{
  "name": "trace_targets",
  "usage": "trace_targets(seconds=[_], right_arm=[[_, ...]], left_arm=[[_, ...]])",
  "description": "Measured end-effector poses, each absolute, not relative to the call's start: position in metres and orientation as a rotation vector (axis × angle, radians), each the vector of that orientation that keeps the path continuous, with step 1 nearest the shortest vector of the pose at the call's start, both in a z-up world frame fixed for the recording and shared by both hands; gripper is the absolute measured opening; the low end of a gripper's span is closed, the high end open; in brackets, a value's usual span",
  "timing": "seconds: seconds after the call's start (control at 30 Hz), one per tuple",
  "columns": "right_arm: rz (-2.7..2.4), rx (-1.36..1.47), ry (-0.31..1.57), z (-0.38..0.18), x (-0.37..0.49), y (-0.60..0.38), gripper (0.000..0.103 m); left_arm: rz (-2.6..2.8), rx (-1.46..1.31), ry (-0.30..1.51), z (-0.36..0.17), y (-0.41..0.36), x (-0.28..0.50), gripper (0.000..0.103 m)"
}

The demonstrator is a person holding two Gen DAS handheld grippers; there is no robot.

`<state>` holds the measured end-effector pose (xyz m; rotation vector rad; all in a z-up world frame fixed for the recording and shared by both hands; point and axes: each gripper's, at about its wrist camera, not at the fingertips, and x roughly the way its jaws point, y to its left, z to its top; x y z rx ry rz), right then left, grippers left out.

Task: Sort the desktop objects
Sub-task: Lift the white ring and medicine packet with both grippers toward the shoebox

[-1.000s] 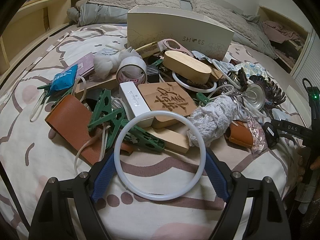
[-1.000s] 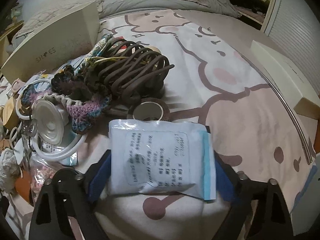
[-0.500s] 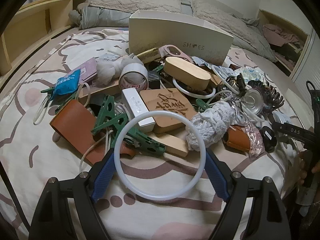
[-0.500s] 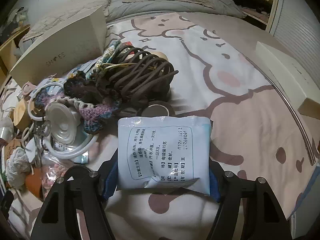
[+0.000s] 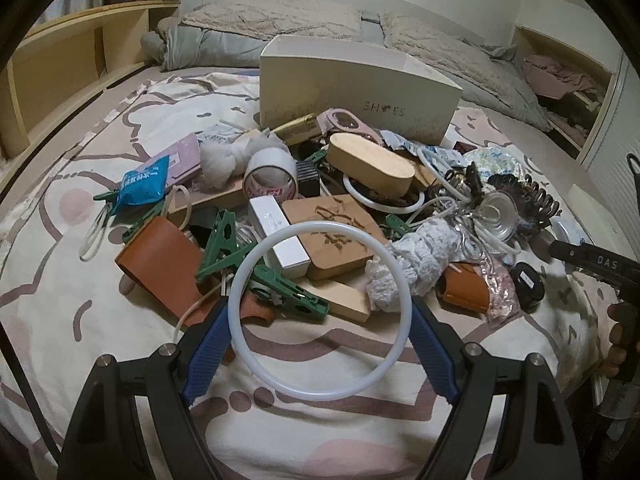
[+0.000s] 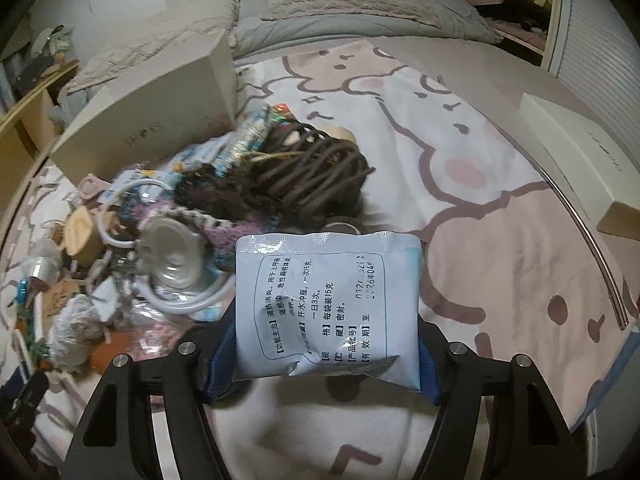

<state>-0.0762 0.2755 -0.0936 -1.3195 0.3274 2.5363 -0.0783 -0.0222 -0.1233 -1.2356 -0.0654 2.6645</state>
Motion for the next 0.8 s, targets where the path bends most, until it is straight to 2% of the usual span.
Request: trace_targets(seconds=[0.8], right_arm=[[2.814, -1.288, 0.176, -0.016, -0.049, 0.215, 0.072]], left_arm=[[2.746, -1.051, -0.063, -0.062, -0.019, -0.059, 0.085]])
